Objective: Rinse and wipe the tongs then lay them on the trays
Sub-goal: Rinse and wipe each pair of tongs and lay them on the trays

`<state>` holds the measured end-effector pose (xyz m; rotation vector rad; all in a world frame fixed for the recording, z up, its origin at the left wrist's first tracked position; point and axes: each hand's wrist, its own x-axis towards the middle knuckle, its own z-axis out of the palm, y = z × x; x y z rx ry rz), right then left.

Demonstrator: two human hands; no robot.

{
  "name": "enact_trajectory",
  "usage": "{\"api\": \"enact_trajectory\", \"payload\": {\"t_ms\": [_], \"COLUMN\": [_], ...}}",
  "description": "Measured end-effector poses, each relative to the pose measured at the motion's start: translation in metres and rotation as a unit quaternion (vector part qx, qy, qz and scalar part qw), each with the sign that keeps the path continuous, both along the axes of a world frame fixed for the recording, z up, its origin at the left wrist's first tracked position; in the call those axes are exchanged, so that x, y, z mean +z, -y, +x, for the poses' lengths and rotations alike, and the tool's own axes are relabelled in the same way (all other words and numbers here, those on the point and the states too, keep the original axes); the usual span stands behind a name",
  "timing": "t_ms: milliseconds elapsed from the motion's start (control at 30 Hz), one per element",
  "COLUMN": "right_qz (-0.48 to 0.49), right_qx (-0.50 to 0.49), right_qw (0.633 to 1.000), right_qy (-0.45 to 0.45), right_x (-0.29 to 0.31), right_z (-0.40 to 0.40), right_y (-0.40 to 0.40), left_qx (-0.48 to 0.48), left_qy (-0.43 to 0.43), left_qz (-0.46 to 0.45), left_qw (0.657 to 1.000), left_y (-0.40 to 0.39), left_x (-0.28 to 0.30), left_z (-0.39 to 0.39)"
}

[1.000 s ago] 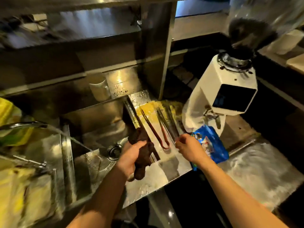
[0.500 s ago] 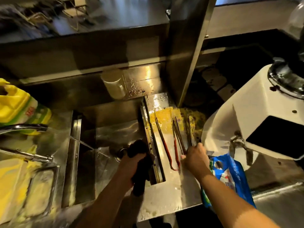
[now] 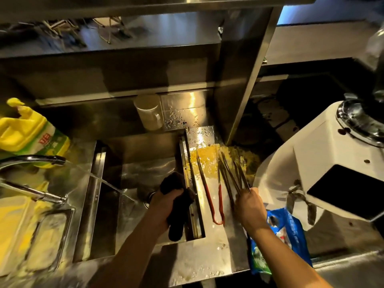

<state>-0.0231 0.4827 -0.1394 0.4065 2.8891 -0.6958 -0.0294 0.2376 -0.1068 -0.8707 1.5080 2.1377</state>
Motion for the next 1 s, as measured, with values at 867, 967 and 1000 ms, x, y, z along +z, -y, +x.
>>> {"api": "enact_trajectory", "payload": {"t_ms": [867, 967, 1000], "right_qz": [-0.510, -0.496, -0.491], "right_qx": [0.009, 0.020, 0.025], "right_qw": [0.820, 0.829, 0.832], "right_qy": [0.260, 0.258, 0.256], "right_x": [0.068, 0.071, 0.073], "right_z": [0.024, 0.026, 0.027], "right_y": [0.253, 0.273, 0.279], "left_qx": [0.194, 0.202, 0.199], "left_qy": [-0.052, -0.014, -0.008], "left_qz": [0.144, 0.133, 0.113], "left_qw": [0.969, 0.970, 0.973], "left_y": [0.215, 0.206, 0.202], "left_x": [0.021, 0.029, 0.031], "left_z": [0.041, 0.023, 0.014]}}
